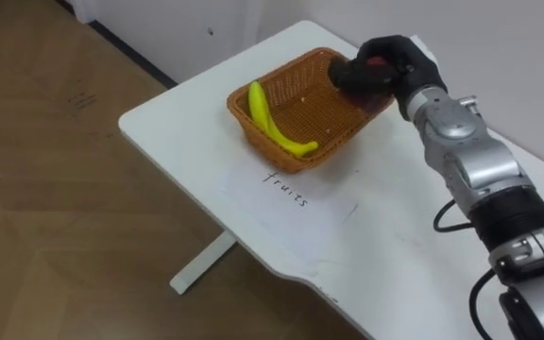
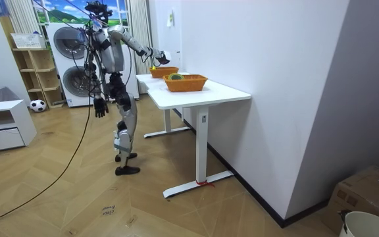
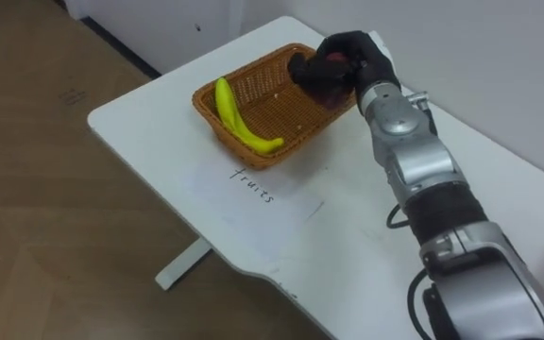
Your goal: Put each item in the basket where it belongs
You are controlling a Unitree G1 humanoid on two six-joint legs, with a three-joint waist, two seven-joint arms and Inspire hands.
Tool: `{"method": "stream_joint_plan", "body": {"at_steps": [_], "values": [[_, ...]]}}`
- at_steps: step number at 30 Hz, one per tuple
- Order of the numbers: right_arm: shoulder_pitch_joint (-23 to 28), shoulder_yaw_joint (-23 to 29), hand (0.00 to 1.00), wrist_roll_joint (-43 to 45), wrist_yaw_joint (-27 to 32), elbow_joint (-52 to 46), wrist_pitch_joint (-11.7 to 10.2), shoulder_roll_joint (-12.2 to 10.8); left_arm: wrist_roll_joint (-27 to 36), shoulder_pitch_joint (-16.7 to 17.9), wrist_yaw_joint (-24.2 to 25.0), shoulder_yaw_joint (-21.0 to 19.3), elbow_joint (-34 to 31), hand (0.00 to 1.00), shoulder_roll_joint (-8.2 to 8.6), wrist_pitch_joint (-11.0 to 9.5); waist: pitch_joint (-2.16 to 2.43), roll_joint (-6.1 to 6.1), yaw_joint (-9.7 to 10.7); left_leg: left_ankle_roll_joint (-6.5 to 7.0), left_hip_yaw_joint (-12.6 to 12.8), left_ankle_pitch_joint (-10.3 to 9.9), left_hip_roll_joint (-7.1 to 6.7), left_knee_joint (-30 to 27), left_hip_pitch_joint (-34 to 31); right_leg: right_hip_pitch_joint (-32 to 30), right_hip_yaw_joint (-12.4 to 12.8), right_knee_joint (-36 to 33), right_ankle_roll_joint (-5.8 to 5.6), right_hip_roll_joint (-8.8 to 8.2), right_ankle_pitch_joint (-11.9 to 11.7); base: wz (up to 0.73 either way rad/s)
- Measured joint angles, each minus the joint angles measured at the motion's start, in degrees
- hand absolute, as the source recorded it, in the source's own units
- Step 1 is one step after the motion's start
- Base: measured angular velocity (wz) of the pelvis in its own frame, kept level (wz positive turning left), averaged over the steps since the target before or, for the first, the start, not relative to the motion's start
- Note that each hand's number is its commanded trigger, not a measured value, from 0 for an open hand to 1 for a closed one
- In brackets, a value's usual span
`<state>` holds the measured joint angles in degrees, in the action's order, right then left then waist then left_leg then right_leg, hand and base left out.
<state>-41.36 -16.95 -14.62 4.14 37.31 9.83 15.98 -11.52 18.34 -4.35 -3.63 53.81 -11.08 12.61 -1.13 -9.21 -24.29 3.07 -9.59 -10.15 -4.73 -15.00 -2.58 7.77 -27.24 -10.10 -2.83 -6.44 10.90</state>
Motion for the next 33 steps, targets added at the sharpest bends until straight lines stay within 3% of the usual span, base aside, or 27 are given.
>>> {"method": "stream_joint_plan", "body": {"at_steps": [3,8,9,11,12,15,27,33], "values": [[0.0,-0.2,1.00,0.4,0.3,0.0,0.0,-0.2,0.0,0.2,0.3,0.0,-0.8,0.00,-0.06,0.0,-0.15,0.48,-0.4,0.07,0.0,0.0,-0.01,0.1,0.2,-0.1,-1.5,-0.8,-0.04,-0.45,0.0,0.00],[0.0,-1.6,1.00,2.0,1.4,0.0,0.0,-0.2,0.0,0.2,0.9,0.3,-1.0,0.00,-0.05,0.0,0.07,1.20,-1.4,0.40,-0.1,-0.1,-0.10,0.2,0.1,-0.3,-2.7,-1.7,-0.05,-0.81,0.0,0.01],[0.0,-1.7,0.95,2.0,1.6,0.0,0.0,-0.2,0.0,0.3,0.9,0.3,-1.0,0.00,0.00,0.0,0.10,1.26,-1.6,0.46,-0.1,-0.1,-0.16,0.2,0.2,-0.2,-2.8,-1.7,-0.05,-0.85,0.0,0.06],[0.0,-1.9,0.68,2.0,2.1,0.0,0.0,-0.2,0.0,0.5,0.9,0.3,-1.0,0.00,0.05,0.1,0.15,1.46,-1.7,0.54,-0.4,-0.1,-0.36,0.2,0.2,0.0,-3.1,-1.7,-0.07,-0.98,0.0,0.11],[0.0,-1.9,0.00,1.9,2.5,0.0,0.0,-0.2,0.1,0.7,0.9,0.4,-1.0,0.00,0.05,0.1,0.18,1.63,-1.6,0.58,-0.6,-0.1,-0.56,0.2,0.2,0.1,-3.1,-1.7,-0.24,-1.11,0.1,0.14],[-0.1,-2.1,0.00,1.7,3.4,0.0,0.0,-0.2,0.2,1.0,0.9,0.4,-1.3,0.00,0.05,0.1,0.18,1.83,-1.7,0.78,-0.9,-0.1,-1.01,0.2,0.2,0.2,-3.1,-1.7,-0.81,-1.42,0.5,0.08],[-0.1,-3.1,0.00,1.5,3.3,0.1,0.0,-0.3,0.1,1.5,1.2,0.4,-1.3,0.00,0.02,0.0,0.13,1.98,-2.1,0.88,-1.2,-0.1,-1.05,0.3,0.2,0.4,-3.0,-1.6,-0.84,-1.37,0.5,0.00],[-0.1,-3.1,0.00,1.2,3.3,0.1,0.0,-0.3,0.1,1.6,1.3,0.4,-1.1,0.00,-0.01,0.0,0.38,1.57,-2.0,0.89,-1.2,-0.1,-1.05,0.3,0.2,0.4,-3.1,-1.7,-0.84,-1.42,0.5,0.00]]}}
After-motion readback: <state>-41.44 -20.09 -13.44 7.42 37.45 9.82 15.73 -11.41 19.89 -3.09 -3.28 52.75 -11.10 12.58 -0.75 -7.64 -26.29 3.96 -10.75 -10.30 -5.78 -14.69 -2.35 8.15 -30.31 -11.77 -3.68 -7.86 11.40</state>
